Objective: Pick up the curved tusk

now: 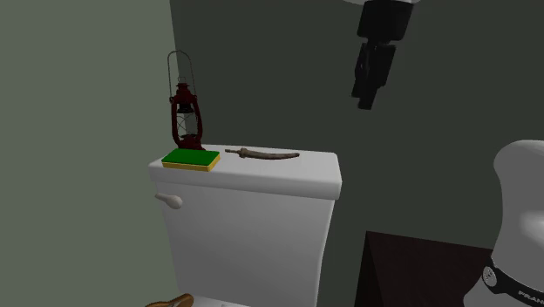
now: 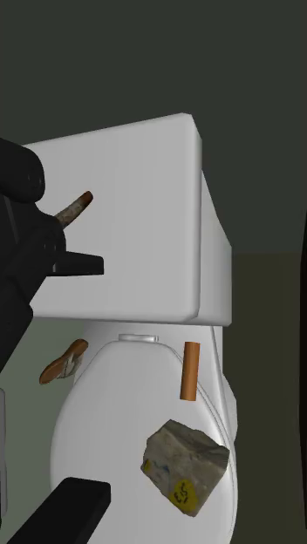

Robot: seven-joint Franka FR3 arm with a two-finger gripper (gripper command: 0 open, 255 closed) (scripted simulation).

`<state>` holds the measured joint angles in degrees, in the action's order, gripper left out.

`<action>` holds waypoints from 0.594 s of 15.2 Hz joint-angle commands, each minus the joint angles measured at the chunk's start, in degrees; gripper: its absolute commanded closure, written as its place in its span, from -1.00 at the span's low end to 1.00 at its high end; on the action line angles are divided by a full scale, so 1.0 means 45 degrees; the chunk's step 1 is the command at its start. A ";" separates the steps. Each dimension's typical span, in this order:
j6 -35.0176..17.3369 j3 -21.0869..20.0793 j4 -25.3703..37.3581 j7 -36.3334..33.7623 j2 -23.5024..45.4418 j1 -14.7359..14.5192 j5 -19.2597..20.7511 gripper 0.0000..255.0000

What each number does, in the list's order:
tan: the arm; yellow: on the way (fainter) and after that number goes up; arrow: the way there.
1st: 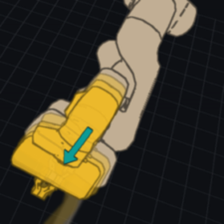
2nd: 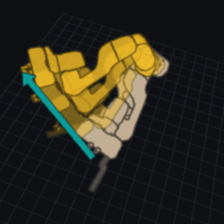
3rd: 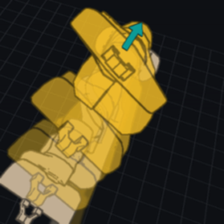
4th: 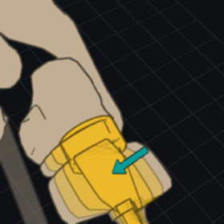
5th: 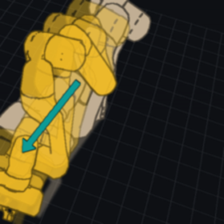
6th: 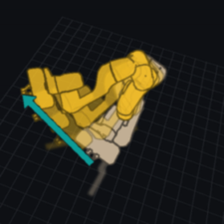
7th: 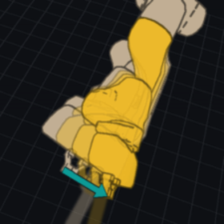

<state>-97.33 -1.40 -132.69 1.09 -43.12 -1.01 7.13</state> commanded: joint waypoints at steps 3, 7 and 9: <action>-0.0604 0.0262 0.0196 0.0176 0.0842 0.0093 0.0081 -1.00; -0.1696 0.0760 0.0787 0.0544 0.2614 0.0249 0.0159 -1.00; -0.2175 0.0997 0.1181 0.0739 0.3534 0.0312 0.0150 -1.00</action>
<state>-105.86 2.44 -128.03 3.85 -29.21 0.21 7.77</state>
